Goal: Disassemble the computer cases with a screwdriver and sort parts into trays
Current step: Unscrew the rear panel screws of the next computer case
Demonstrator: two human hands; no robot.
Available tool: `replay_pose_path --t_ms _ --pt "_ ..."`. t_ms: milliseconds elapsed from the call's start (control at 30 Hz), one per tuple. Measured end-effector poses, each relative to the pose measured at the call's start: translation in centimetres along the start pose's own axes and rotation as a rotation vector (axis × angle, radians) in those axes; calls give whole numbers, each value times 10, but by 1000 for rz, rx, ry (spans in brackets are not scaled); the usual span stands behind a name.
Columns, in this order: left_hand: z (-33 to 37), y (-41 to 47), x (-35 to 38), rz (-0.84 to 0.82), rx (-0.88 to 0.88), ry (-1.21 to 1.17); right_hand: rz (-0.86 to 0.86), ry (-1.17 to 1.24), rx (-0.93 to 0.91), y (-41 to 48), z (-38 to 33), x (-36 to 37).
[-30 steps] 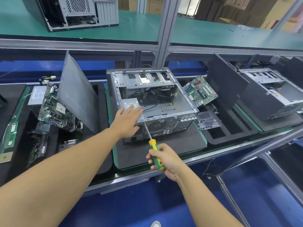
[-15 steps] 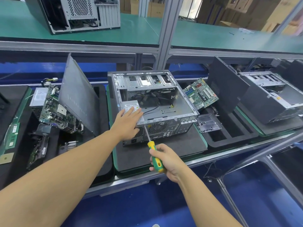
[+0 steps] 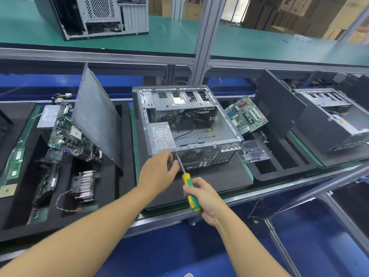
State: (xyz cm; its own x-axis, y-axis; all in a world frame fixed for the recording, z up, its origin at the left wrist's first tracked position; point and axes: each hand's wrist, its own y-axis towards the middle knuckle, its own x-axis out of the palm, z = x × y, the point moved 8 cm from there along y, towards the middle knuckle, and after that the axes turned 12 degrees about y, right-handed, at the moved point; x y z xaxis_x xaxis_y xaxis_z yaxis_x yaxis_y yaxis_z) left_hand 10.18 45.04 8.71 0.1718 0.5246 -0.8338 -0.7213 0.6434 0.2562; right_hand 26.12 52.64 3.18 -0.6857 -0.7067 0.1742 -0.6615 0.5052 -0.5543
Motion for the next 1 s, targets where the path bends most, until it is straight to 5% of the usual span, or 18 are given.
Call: replay_pose_path --t_ms 100,167,333,467,600,800,1000 --pt "-3 -36 55 -561 -504 -460 22 11 -67 0 -5 0" --pt "14 -49 72 -743 -604 -763 7 -13 -68 0 -3 5" --pt "24 -48 72 -758 -644 -959 66 53 14 -5 1 3" --pt "21 -50 69 -745 -652 -1132 -53 263 237 -17 23 -2" --pt "29 -54 70 -808 -645 -1309 14 285 143 -16 22 -10" --pt "30 -55 75 -751 -674 -1215 49 204 -28 -22 20 -6" --pt "25 -55 70 -722 -678 -1389 8 369 184 -30 28 6"
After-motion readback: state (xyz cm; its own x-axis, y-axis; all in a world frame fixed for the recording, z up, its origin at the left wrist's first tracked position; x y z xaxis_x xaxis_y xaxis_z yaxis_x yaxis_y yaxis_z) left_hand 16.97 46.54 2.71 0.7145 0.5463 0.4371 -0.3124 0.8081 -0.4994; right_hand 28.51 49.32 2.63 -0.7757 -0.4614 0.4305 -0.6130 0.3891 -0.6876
